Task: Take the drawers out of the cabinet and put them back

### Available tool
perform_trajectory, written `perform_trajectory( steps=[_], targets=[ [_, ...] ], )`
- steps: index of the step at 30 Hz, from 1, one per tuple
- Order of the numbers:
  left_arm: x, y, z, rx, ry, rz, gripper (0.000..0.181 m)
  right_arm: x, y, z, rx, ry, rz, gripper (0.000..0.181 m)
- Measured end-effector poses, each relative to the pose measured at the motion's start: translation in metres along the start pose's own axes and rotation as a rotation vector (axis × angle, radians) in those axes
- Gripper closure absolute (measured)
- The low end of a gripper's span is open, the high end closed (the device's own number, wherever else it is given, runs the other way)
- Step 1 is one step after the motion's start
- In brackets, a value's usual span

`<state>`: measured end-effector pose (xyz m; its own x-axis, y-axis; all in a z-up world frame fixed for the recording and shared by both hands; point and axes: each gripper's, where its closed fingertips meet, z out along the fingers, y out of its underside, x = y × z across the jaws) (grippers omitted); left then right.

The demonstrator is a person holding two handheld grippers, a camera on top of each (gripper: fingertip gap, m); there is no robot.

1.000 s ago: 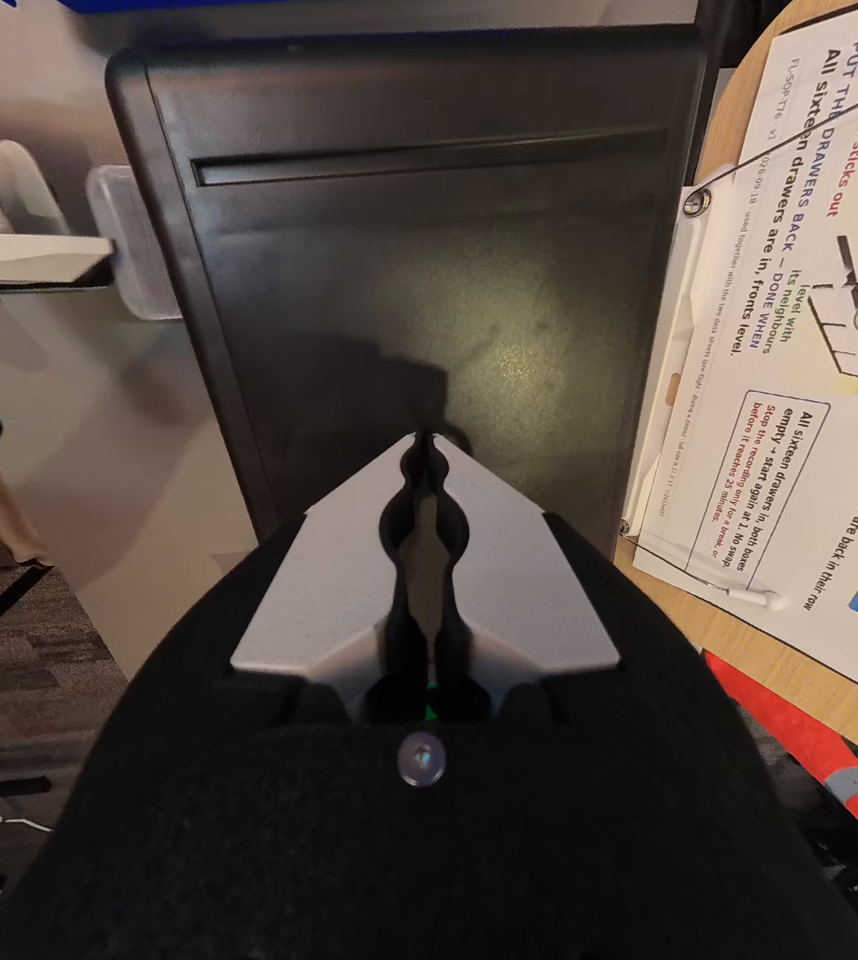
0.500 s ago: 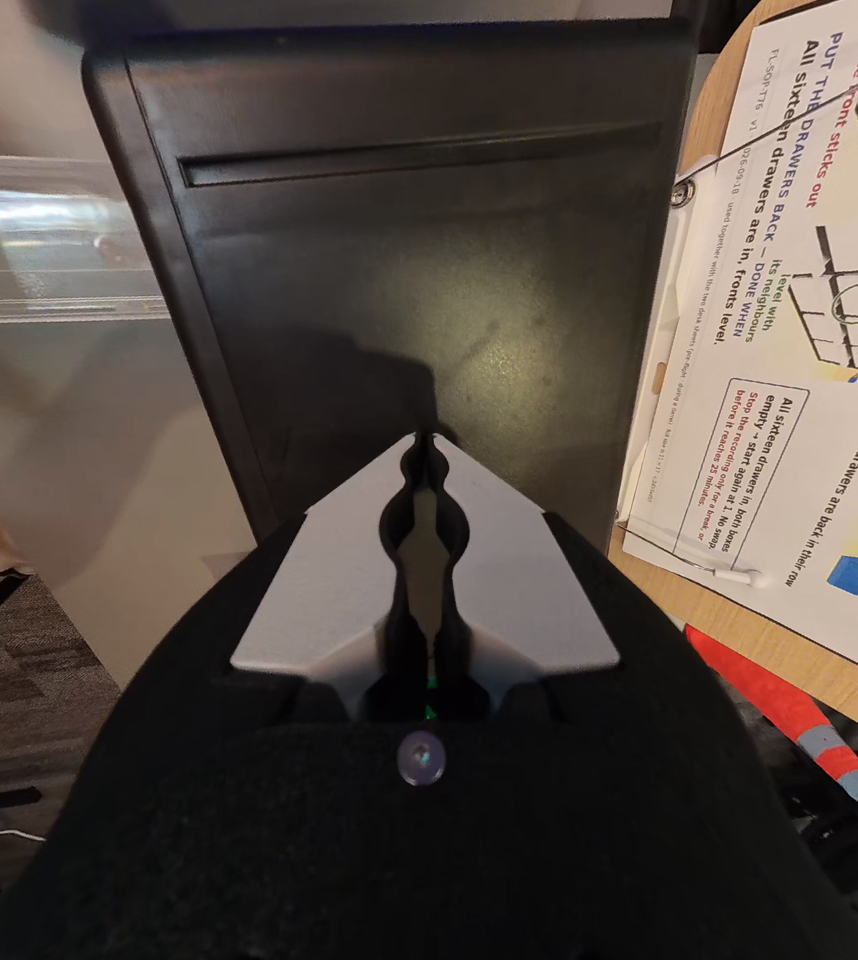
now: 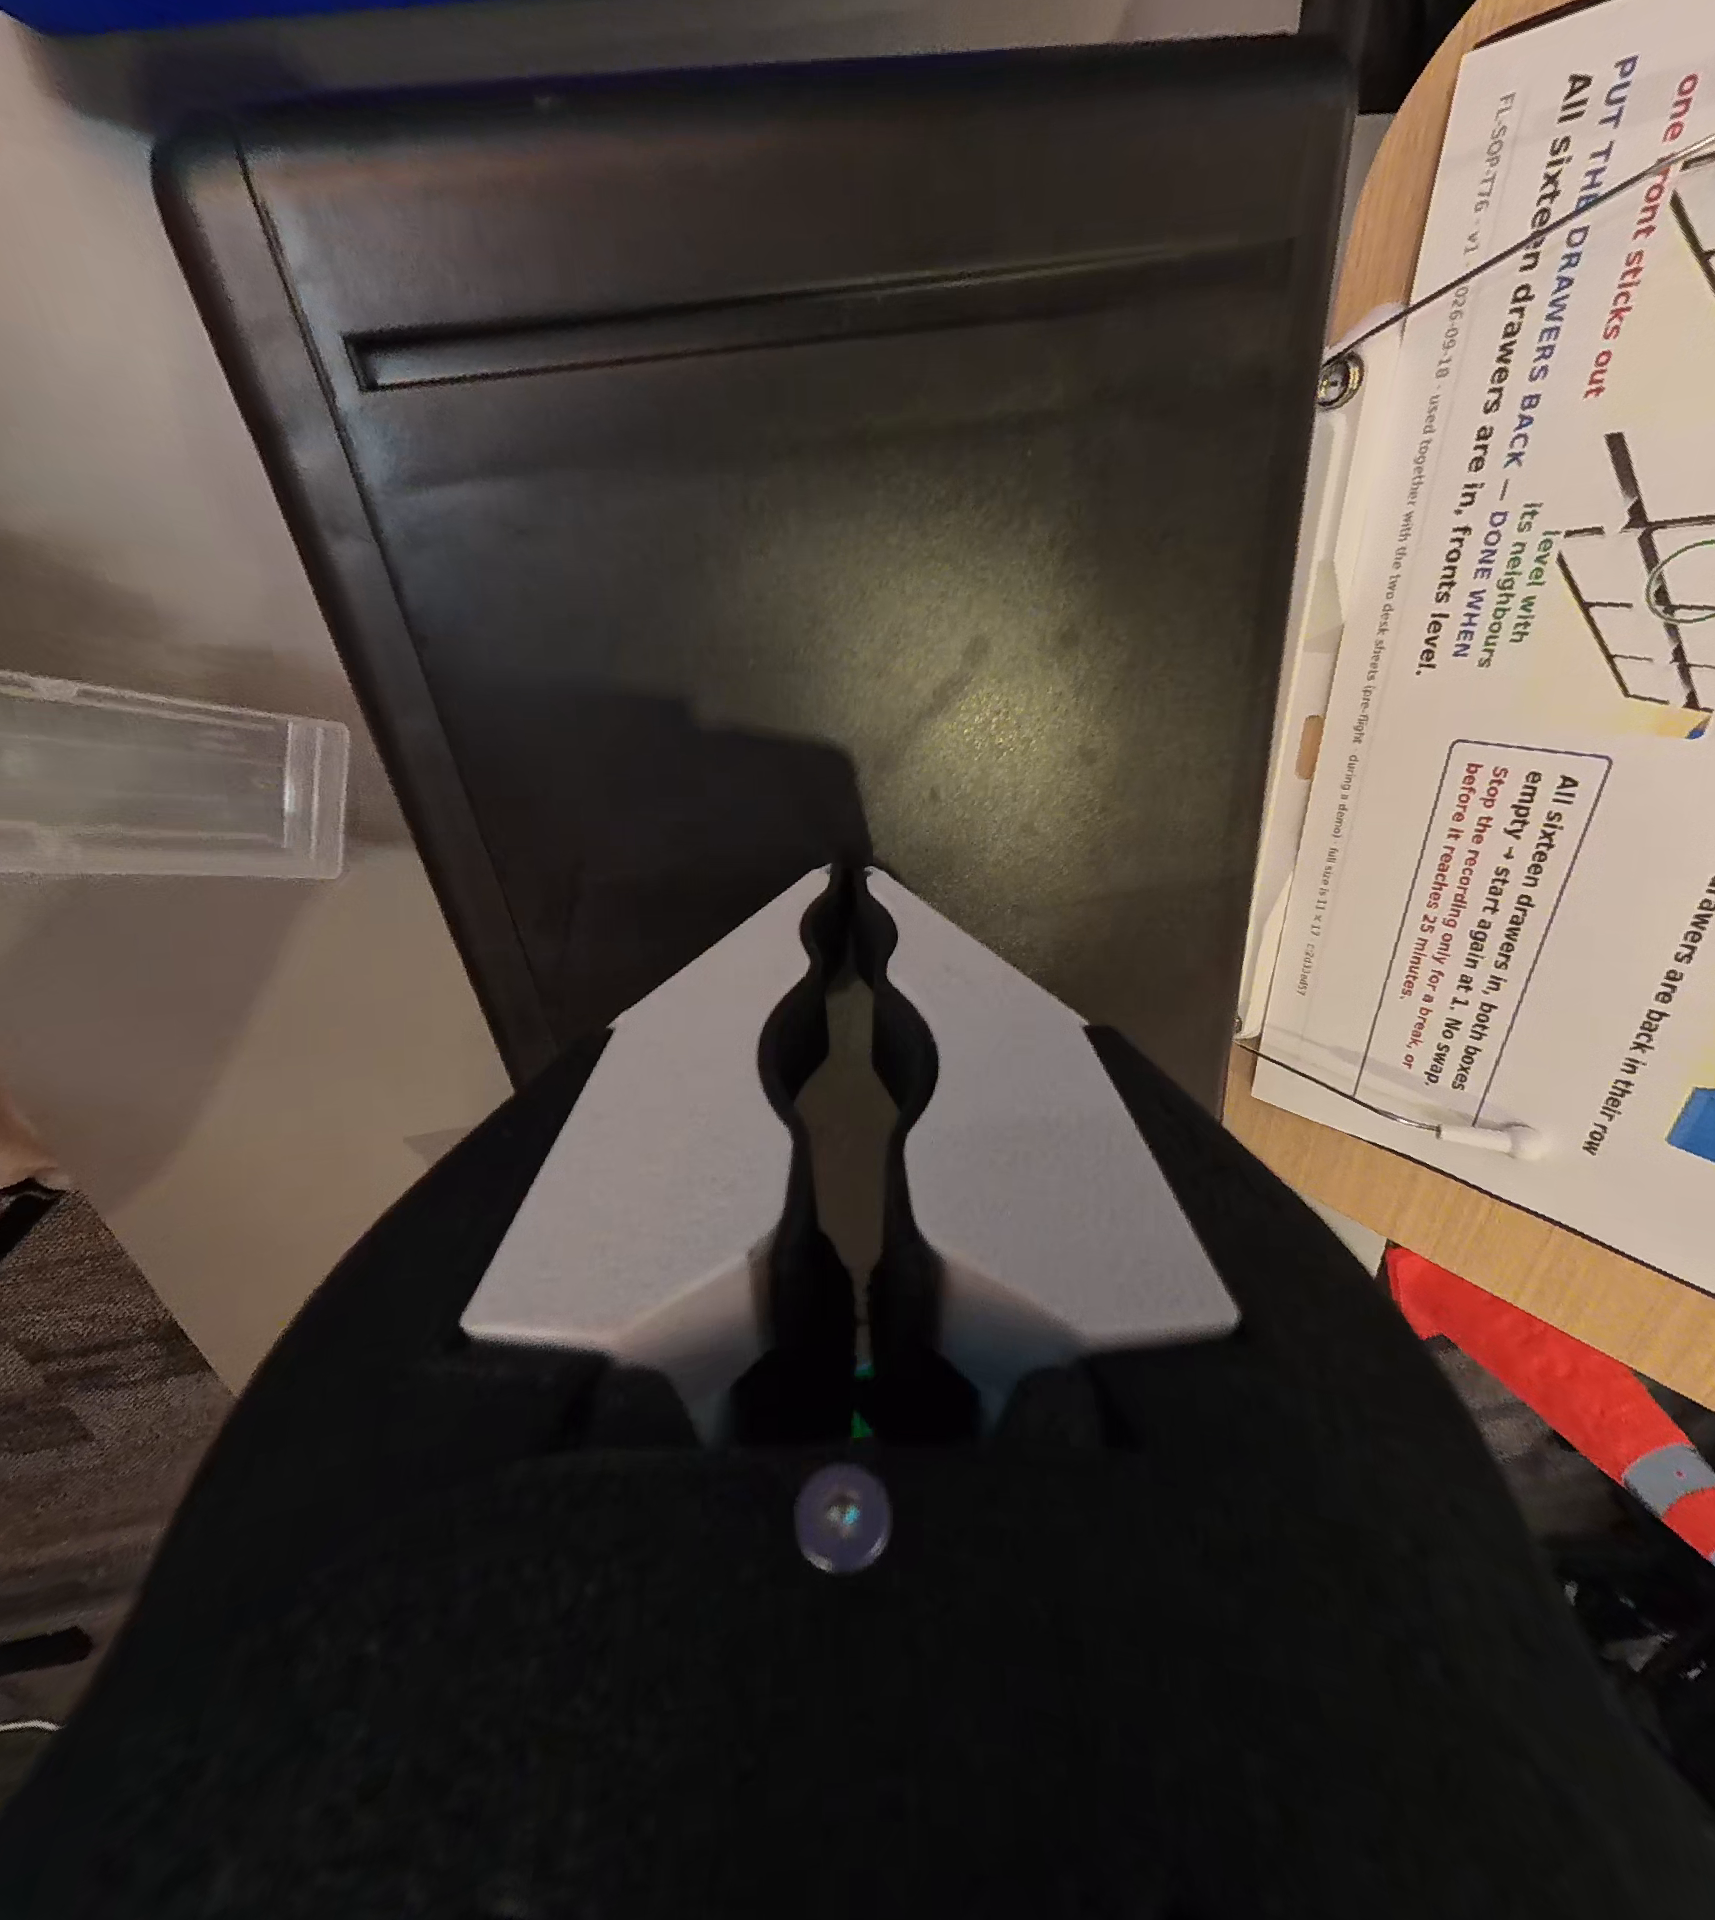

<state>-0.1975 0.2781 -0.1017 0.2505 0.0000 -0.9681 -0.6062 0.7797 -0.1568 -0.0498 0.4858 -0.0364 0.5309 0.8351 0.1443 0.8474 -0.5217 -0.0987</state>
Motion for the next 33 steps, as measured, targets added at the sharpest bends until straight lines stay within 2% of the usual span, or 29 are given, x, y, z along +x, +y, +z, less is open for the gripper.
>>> perform_trajectory(
  steps=[6, 11, 21, 24, 29, 33],
  targets=[
    [0.035, 0.003, -0.028, 0.203, 0.193, -0.026, 0.18, 0.0, 0.0, 0.0, 0.012, 0.0, 0.012, 0.181],
    [0.056, 0.017, -0.043, 0.246, 0.294, -0.029, 0.178, 0.0, 0.0, 0.0, -0.008, -0.003, 0.019, 0.181],
    [0.096, 0.03, -0.059, 0.234, 0.458, 0.027, 0.173, 0.0, 0.0, 0.0, -0.012, -0.01, 0.037, 0.181],
    [0.1, 0.03, -0.063, 0.23, 0.468, 0.044, 0.173, 0.0, 0.0, 0.0, -0.008, -0.013, 0.041, 0.181],
    [0.099, 0.034, -0.067, 0.186, 0.495, 0.042, 0.171, 0.0, 0.0, 0.0, -0.019, -0.005, 0.036, 0.181],
    [0.087, 0.042, -0.071, 0.117, 0.53, -0.061, 0.155, 0.0, 0.0, 0.0, -0.04, 0.005, 0.027, 0.181]
  ],
)
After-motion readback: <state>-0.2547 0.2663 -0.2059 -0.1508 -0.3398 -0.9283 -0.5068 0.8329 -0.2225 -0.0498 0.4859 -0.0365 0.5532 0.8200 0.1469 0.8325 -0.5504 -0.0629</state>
